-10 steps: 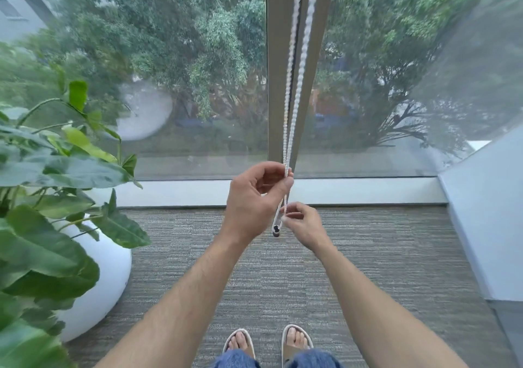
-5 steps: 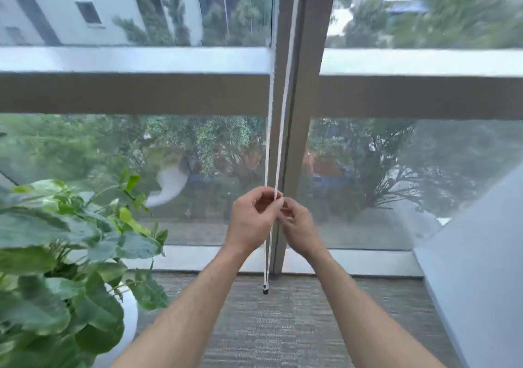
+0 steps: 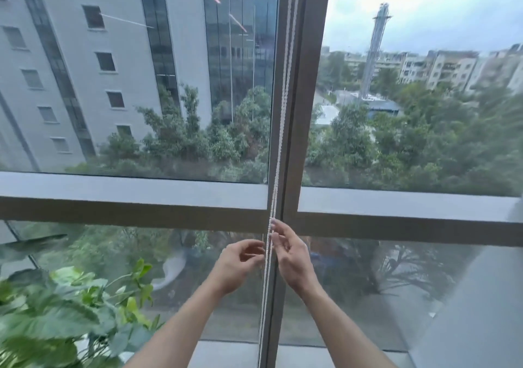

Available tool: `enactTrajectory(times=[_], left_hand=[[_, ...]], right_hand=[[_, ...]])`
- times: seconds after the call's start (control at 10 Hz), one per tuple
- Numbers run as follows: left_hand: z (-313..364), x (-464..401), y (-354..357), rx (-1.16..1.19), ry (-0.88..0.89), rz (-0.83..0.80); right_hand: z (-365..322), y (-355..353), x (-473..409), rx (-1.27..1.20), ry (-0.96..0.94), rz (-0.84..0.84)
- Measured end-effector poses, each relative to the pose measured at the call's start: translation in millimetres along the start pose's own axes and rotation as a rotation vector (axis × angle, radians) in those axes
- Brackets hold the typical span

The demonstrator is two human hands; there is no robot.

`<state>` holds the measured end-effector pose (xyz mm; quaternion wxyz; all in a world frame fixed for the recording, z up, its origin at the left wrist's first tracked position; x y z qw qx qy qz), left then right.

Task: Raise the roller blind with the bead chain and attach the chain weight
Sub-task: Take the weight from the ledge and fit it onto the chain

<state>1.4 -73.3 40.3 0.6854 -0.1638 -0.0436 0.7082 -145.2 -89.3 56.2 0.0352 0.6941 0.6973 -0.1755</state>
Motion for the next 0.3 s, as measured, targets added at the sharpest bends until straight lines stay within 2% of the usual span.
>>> enactTrajectory(times=[0.2,0.3], left_hand=[[81.8,-27.6,-25.4,-0.056,0.123,-0.001],[112.8,-38.1,-34.3,-0.141,0.198,0.093]], right_hand=[[-79.6,-6.6,-31.1,0.053,-0.116,0.037],[-112.0,-15.5,-40.0,0.249,-0.3,0.153]])
Point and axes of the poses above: each hand's wrist, its own x-axis away from the middle knuckle, its own y-axis out of the palm, z = x × y, the point moved 7 cm from there along -x, towards the middle knuckle, and after that the axes turned 5 degrees about z, right-handed, at the moved point
